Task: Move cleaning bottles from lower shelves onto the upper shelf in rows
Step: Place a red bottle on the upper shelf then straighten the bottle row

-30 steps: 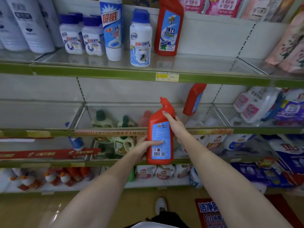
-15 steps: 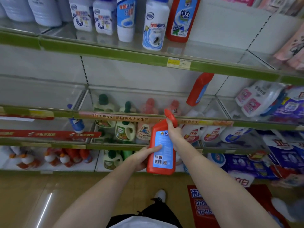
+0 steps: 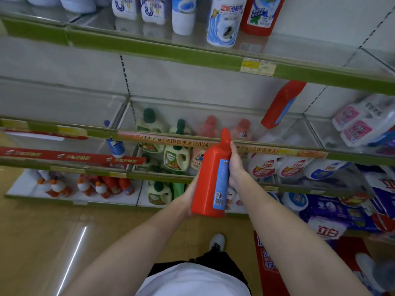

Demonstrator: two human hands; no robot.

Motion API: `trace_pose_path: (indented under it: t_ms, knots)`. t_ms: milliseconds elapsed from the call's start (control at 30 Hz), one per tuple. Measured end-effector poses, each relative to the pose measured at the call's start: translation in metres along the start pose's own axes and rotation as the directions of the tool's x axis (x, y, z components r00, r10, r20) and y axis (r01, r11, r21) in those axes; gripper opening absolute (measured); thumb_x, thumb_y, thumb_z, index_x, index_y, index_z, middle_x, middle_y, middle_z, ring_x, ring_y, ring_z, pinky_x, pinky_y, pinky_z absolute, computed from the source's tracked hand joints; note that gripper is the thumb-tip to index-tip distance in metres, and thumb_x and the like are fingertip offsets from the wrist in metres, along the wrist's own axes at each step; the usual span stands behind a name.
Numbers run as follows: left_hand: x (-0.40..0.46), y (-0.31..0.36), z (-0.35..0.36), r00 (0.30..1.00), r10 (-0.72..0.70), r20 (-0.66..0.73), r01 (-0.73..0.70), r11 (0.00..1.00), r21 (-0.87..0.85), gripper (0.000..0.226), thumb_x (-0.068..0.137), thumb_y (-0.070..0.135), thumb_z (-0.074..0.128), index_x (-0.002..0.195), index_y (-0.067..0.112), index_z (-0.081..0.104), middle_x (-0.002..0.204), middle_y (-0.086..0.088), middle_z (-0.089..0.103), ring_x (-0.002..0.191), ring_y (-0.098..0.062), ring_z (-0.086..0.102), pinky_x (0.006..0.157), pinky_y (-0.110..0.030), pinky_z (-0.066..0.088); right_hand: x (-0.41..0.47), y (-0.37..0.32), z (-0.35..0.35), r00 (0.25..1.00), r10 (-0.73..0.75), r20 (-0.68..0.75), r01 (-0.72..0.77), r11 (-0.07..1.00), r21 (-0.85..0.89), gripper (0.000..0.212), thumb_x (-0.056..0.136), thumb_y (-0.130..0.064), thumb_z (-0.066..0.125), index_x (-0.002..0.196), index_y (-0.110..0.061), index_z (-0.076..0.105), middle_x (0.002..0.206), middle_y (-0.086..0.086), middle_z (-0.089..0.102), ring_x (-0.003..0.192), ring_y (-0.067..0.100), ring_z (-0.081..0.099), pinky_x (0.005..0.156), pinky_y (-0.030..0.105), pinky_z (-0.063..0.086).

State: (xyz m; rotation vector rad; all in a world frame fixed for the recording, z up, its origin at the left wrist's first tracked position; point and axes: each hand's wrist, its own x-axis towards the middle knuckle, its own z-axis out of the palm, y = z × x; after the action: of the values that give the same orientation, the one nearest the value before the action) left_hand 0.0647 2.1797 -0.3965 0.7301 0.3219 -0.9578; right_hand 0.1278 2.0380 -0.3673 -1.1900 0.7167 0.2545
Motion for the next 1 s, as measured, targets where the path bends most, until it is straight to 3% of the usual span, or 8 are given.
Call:
trace_pose_path:
  t_ms: [167,367,467,633,733,833,900,1000]
  knots:
    - [0.0,0.0,-0.01,0.992,0.039,-0.118,-0.01,0.971,0.238,0.093,0.081,0.087,0.042,0.125,0.008,0.067,0.112,-0.019,0.07,0.091,-0.031,0.07,0.085,-0.044,0.058,0.005,0.004,0.003,0.996,0.088,-0.004,-0.088,0.993,-0.077,0.083,0.069,-0.079,0.068,0.121,-0.014,0.068,0.106,0.015,0.076,0.096,0.034,0.072,0.082,0.043,0.058]
    - [-0.007,-0.002,-0.022,0.972,0.078,-0.221,0.024,0.905,0.425,0.081,0.078,0.079,0.057,0.122,0.012,0.068,0.107,-0.013,0.076,0.099,-0.028,0.074,0.078,-0.036,0.061,0.004,0.01,0.003,0.982,0.152,0.111,-0.111,0.945,-0.307,0.056,0.076,-0.036,0.084,0.121,-0.008,0.069,0.104,0.016,0.077,0.091,0.029,0.075,0.081,0.042,0.06]
    - [-0.009,-0.004,-0.028,0.965,0.062,-0.256,0.054,0.904,0.423,0.084,0.074,0.08,0.062,0.121,0.01,0.068,0.105,-0.012,0.077,0.098,-0.027,0.074,0.087,-0.041,0.06,0.006,0.02,0.011,0.994,0.093,0.051,-0.072,0.942,-0.327,0.075,0.056,-0.039,0.089,0.121,-0.01,0.068,0.1,0.014,0.077,0.091,0.031,0.076,0.083,0.045,0.061]
    - [-0.005,-0.004,-0.032,0.92,0.13,-0.37,0.039,0.909,0.414,0.088,0.062,0.075,0.077,0.117,0.006,0.067,0.095,-0.011,0.078,0.087,-0.027,0.076,0.084,-0.043,0.062,0.015,0.031,0.018,0.999,-0.028,-0.026,0.019,0.955,-0.296,0.09,0.046,-0.04,0.09,0.13,-0.017,0.062,0.098,0.009,0.078,0.081,0.027,0.077,0.065,0.037,0.062]
    - [-0.003,-0.004,-0.033,0.886,0.179,-0.427,0.029,0.899,0.437,0.087,0.064,0.076,0.076,0.114,0.006,0.065,0.09,-0.01,0.078,0.081,-0.025,0.077,0.078,-0.041,0.063,0.036,0.044,0.015,0.994,-0.089,-0.06,0.068,0.953,-0.295,0.102,0.044,-0.054,0.094,0.135,-0.023,0.059,0.107,0.002,0.077,0.088,0.022,0.077,0.079,0.042,0.063]
    - [-0.003,-0.003,-0.036,0.84,0.246,-0.484,0.021,0.876,0.482,0.083,0.071,0.085,0.06,0.105,0.009,0.065,0.09,-0.009,0.078,0.08,-0.025,0.076,0.08,-0.041,0.062,0.068,0.062,0.006,0.984,-0.131,-0.122,0.091,0.954,-0.285,0.117,0.033,-0.075,0.089,0.135,-0.028,0.058,0.108,-0.003,0.077,0.089,0.02,0.077,0.087,0.045,0.062]
    - [-0.001,-0.004,-0.044,0.811,0.301,-0.502,0.026,0.838,0.545,0.095,0.063,0.097,0.047,0.105,0.014,0.062,0.092,-0.007,0.077,0.081,-0.025,0.076,0.084,-0.044,0.061,0.046,0.057,0.015,0.978,-0.145,-0.153,0.081,0.929,-0.362,0.112,0.04,-0.081,0.083,0.135,-0.027,0.057,0.106,-0.004,0.077,0.086,0.019,0.076,0.083,0.04,0.062]
    - [0.005,-0.003,-0.057,0.788,0.347,-0.508,0.026,0.806,0.591,0.103,0.05,0.105,0.04,0.106,0.021,0.058,0.093,-0.004,0.077,0.082,-0.025,0.076,0.085,-0.045,0.061,0.004,0.043,0.03,0.958,-0.206,-0.198,0.085,0.869,-0.488,0.075,0.075,-0.071,0.071,0.129,-0.022,0.058,0.106,-0.001,0.073,0.079,0.016,0.069,0.065,0.025,0.05]
